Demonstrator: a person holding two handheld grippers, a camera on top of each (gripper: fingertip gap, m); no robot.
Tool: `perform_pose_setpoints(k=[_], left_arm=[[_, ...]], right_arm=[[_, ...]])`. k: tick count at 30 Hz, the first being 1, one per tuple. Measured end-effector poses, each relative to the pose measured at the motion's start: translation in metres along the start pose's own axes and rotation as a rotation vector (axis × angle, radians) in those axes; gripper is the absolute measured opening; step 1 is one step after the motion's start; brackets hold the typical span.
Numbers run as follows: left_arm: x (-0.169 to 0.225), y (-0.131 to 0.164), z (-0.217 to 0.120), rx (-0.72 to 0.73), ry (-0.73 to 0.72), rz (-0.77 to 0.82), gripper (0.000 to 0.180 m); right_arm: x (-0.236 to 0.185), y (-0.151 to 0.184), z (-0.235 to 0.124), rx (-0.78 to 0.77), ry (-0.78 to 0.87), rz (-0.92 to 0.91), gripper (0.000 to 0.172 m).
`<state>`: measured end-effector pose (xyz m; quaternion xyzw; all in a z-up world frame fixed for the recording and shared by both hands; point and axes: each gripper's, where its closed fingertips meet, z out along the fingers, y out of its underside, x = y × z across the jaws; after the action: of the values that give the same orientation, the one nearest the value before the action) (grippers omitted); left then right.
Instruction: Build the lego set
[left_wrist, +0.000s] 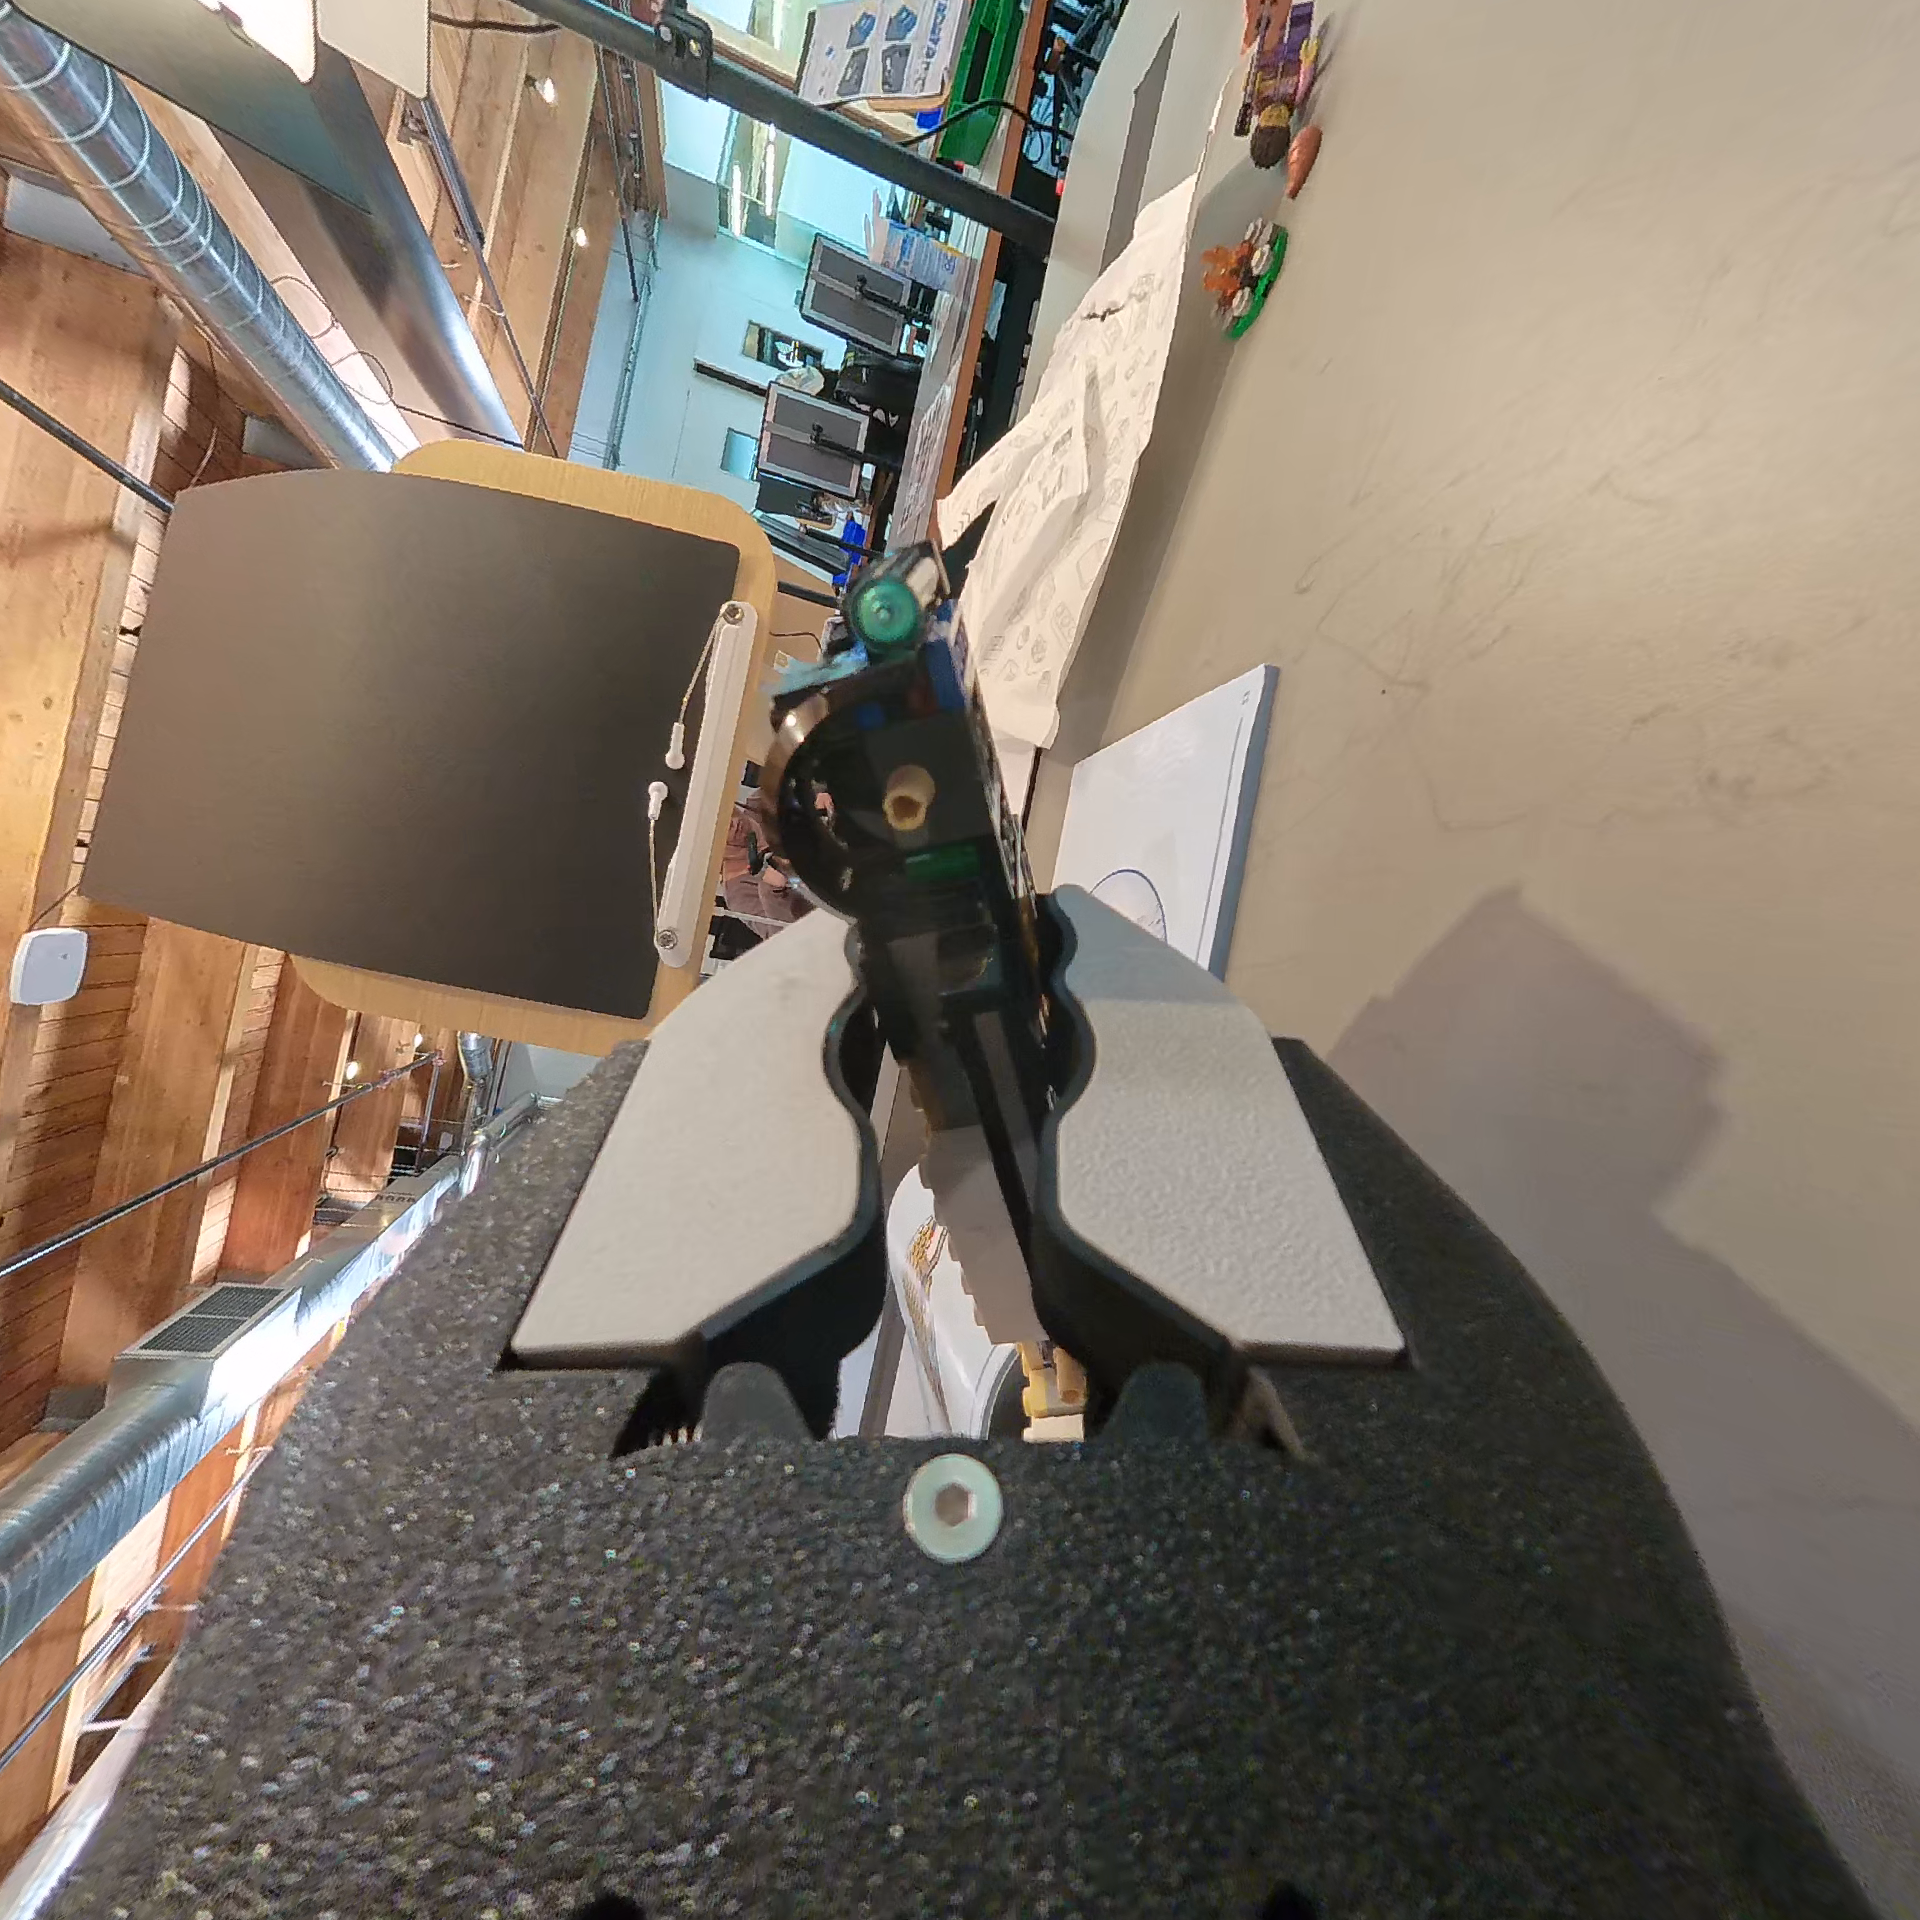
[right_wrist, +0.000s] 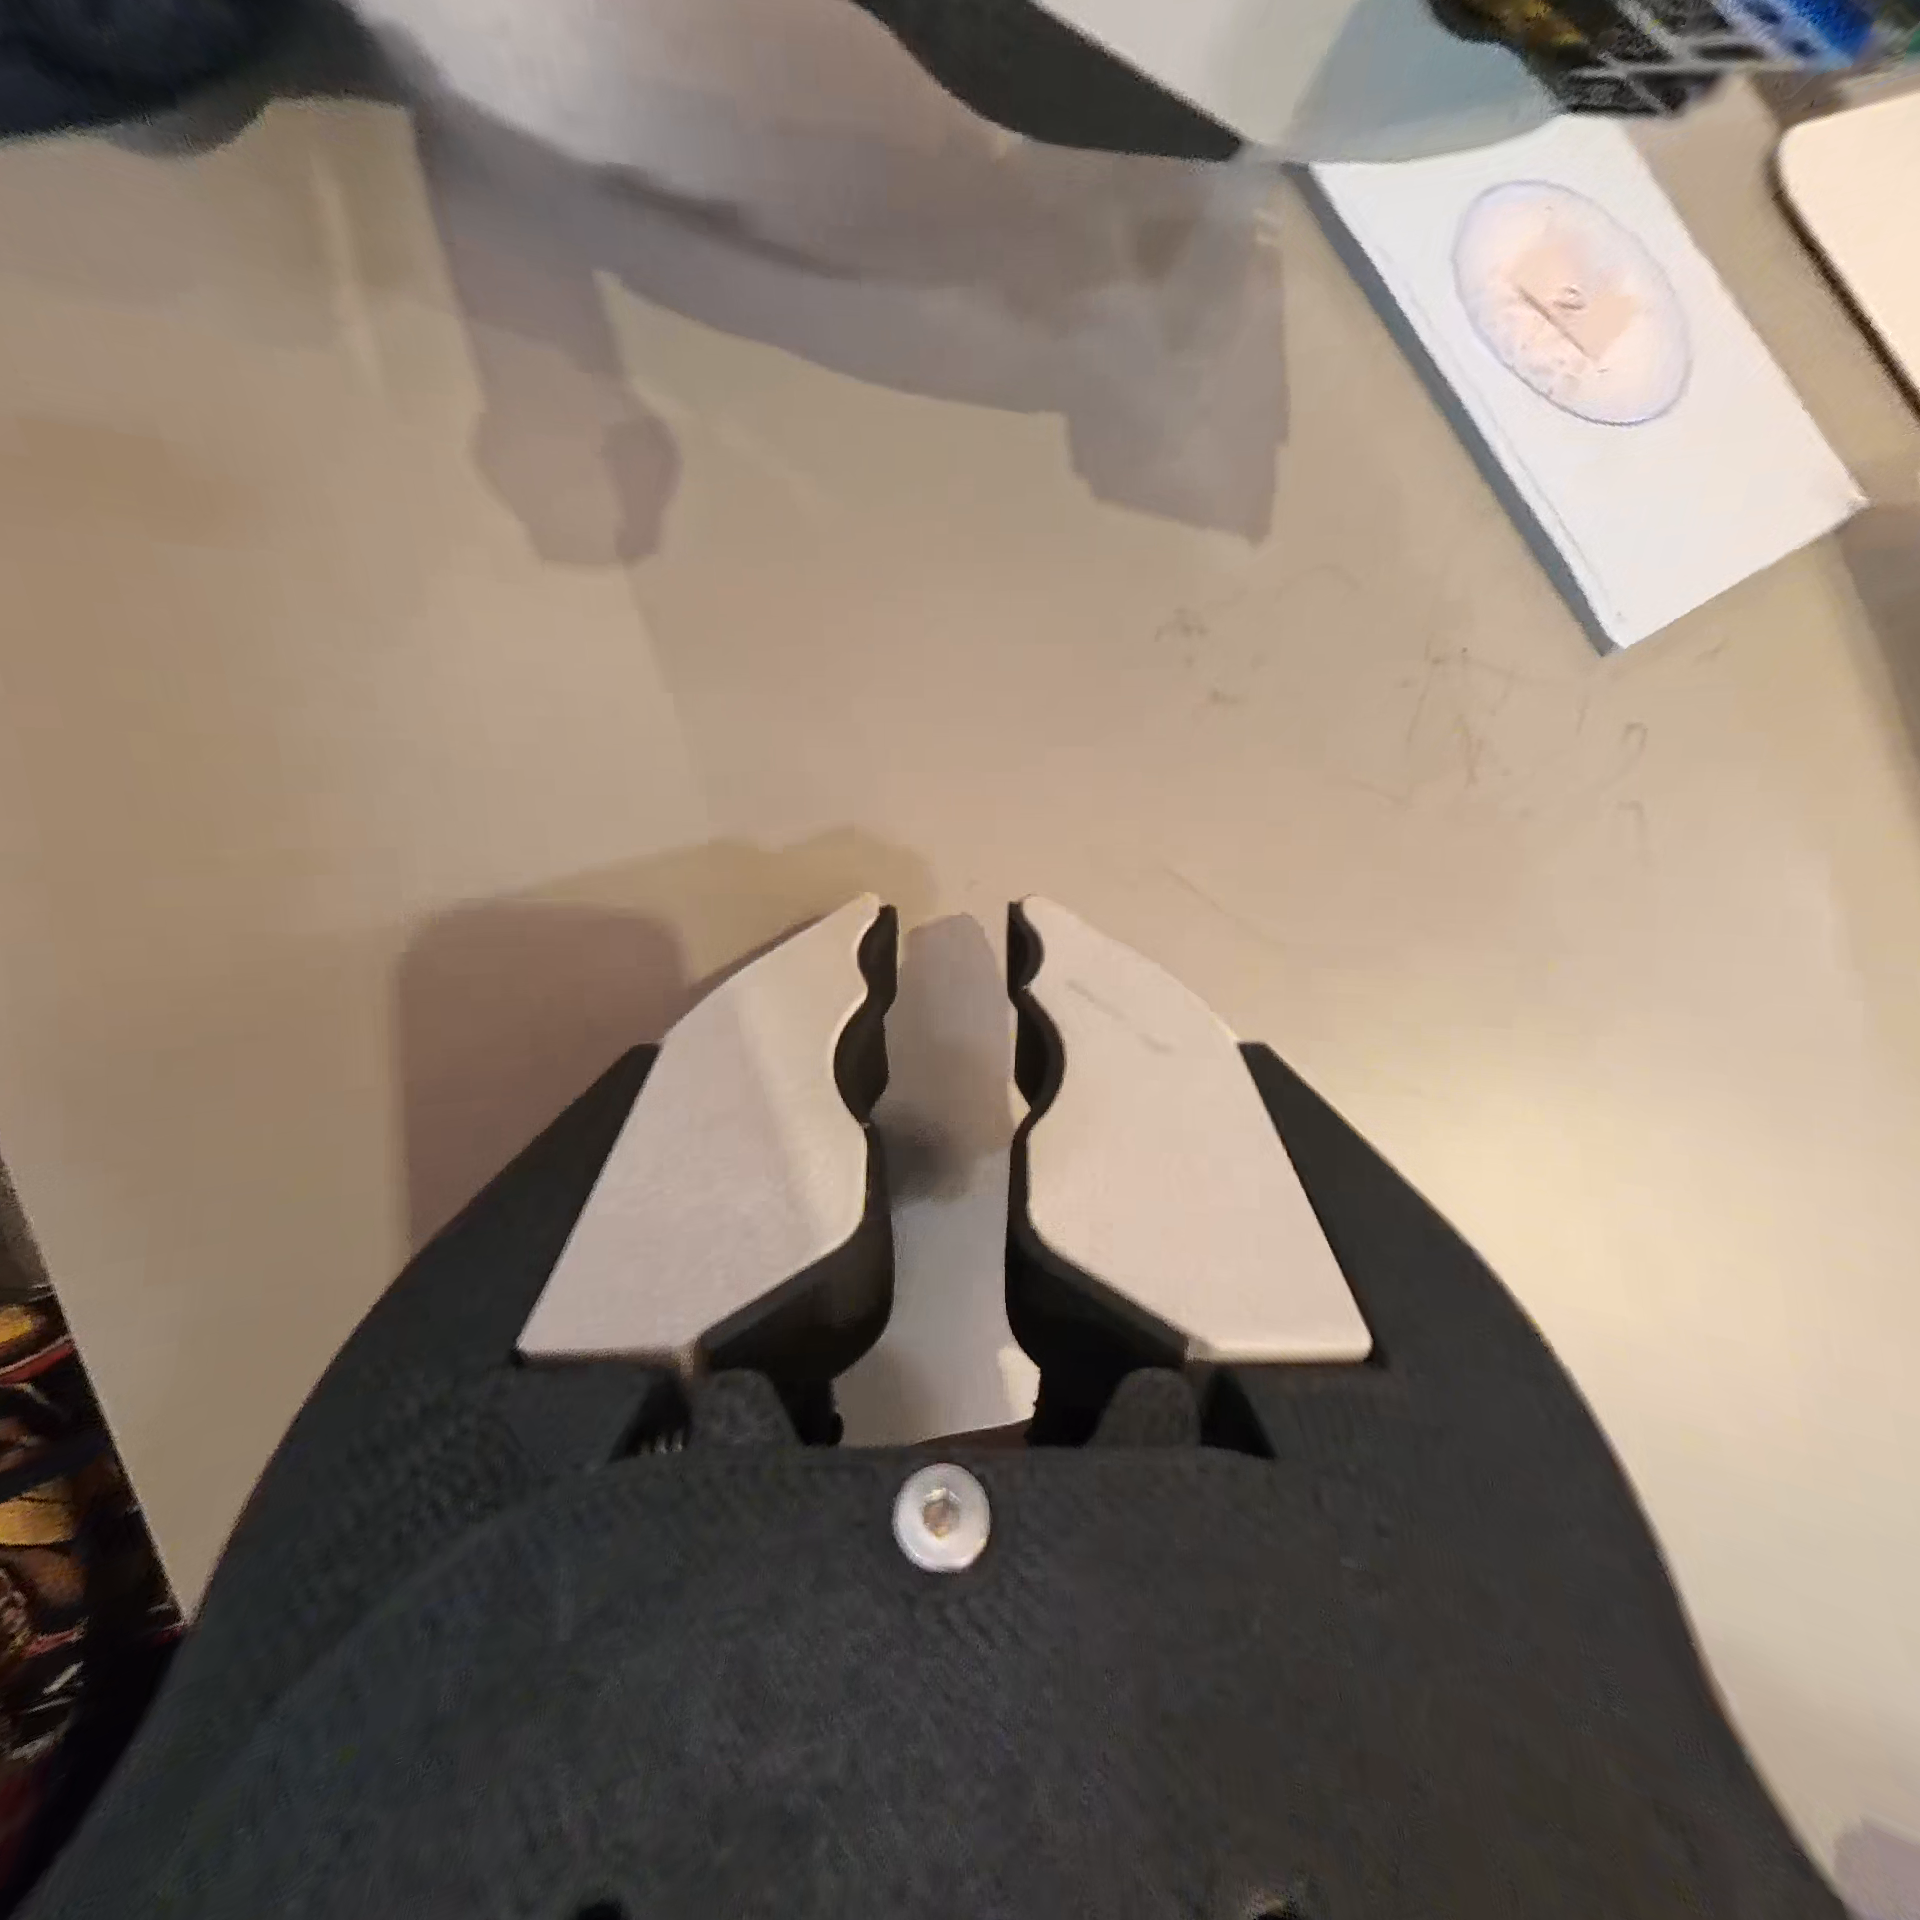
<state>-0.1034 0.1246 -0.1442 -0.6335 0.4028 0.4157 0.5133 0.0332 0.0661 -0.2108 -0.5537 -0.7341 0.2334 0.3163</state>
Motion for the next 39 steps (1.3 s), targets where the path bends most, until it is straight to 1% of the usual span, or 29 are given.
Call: perform_pose_setpoints(k=[3, 7, 10, 13, 16, 21, 25, 28, 30, 32, 37, 39], left_arm=[[-0.003, 0.003, 0.001, 0.000, 0.000, -0.002, 0.028], [-0.003, 0.003, 0.005, 0.006, 0.005, 0.001, 0.028], [-0.001, 0.003, 0.008, 0.013, 0.013, 0.004, 0.028], [0.000, 0.002, 0.011, 0.021, 0.017, 0.007, 0.028], [0.001, 0.001, 0.011, 0.025, 0.019, 0.007, 0.028], [0.003, 0.000, 0.010, 0.024, 0.027, 0.003, 0.028], [0.004, -0.001, 0.008, 0.021, 0.026, 0.017, 0.028], [0.004, -0.004, 0.005, 0.024, 0.026, 0.022, 0.028], [0.005, -0.006, 0.004, 0.027, 0.029, 0.025, 0.028], [0.007, -0.009, 0.003, 0.029, 0.031, 0.026, 0.028], [0.007, -0.009, 0.001, 0.026, 0.028, 0.023, 0.028], [0.007, -0.009, 0.001, 0.026, 0.028, 0.027, 0.028]], right_arm=[[0.004, 0.010, -0.016, 0.005, -0.014, 0.066, 0.021], [-0.021, 0.032, -0.034, -0.041, -0.070, 0.024, 0.021], [-0.043, 0.041, -0.039, -0.052, -0.117, 0.028, 0.021], [-0.049, 0.047, -0.036, -0.074, -0.102, -0.004, 0.021], [-0.044, 0.042, -0.029, -0.061, -0.071, -0.018, 0.021], [-0.024, 0.033, -0.018, -0.047, 0.037, -0.033, 0.021], [-0.028, 0.034, -0.027, -0.052, 0.027, 0.034, 0.021], [-0.045, 0.035, -0.031, -0.051, -0.039, 0.078, 0.021], [-0.050, 0.039, -0.028, -0.079, -0.041, 0.039, 0.021], [-0.048, 0.036, -0.024, -0.077, -0.029, 0.019, 0.020], [-0.030, 0.032, -0.015, -0.085, 0.038, -0.039, 0.020], [-0.029, 0.032, -0.016, -0.084, 0.039, -0.042, 0.021]])
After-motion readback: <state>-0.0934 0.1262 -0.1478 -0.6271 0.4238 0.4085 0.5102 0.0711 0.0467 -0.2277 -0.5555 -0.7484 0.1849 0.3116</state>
